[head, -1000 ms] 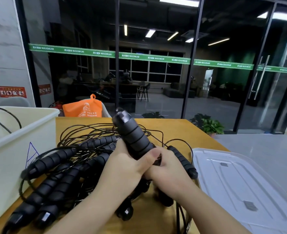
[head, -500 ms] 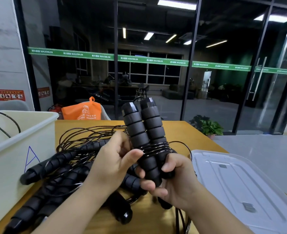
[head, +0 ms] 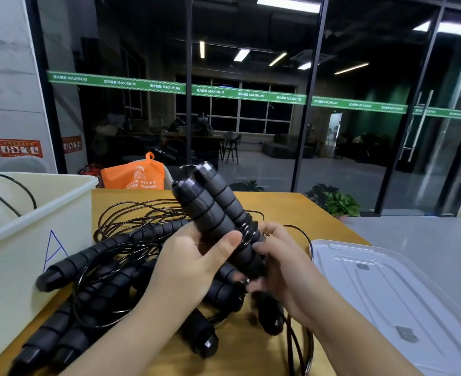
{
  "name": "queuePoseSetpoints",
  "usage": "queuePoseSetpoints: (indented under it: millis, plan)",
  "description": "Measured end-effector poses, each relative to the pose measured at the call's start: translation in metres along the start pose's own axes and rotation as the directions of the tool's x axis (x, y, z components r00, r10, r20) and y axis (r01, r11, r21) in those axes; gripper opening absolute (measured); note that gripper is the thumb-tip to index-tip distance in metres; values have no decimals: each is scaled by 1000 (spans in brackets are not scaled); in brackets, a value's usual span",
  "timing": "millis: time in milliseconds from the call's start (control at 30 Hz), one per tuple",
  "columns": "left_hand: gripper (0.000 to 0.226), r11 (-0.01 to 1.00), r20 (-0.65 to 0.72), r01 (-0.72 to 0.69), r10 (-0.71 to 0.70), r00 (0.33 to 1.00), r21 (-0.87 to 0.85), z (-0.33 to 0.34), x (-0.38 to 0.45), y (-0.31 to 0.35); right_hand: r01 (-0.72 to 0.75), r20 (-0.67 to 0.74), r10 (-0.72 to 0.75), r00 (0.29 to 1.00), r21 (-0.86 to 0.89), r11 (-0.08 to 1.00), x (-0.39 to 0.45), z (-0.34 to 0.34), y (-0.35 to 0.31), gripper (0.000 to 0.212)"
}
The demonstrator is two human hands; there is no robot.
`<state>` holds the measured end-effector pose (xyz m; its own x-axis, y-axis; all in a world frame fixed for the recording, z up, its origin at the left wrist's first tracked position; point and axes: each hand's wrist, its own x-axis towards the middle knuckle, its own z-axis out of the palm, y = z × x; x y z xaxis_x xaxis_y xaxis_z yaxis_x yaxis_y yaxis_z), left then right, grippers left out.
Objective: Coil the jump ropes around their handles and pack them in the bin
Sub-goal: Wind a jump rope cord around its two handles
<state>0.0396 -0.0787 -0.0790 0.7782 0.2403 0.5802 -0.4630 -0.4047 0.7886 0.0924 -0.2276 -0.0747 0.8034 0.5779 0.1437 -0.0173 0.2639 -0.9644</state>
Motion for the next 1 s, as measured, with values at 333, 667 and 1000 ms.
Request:
queuePoseSetpoints:
  millis: [333,667,1000]
  plan:
    - [36,978,-55,-38,51,997,207,8,-6,5,140,-90,-313,945,-757,639,-5,14,19,47]
    - [41,785,6,-417,467,884,459,-15,8,-13,-134,126,130,984,27,991,-9,19,9,38]
    - [36,918,1,-233,246,969,322,-15,11,-17,-270,463,35,886,454,849,-8,4,0,48]
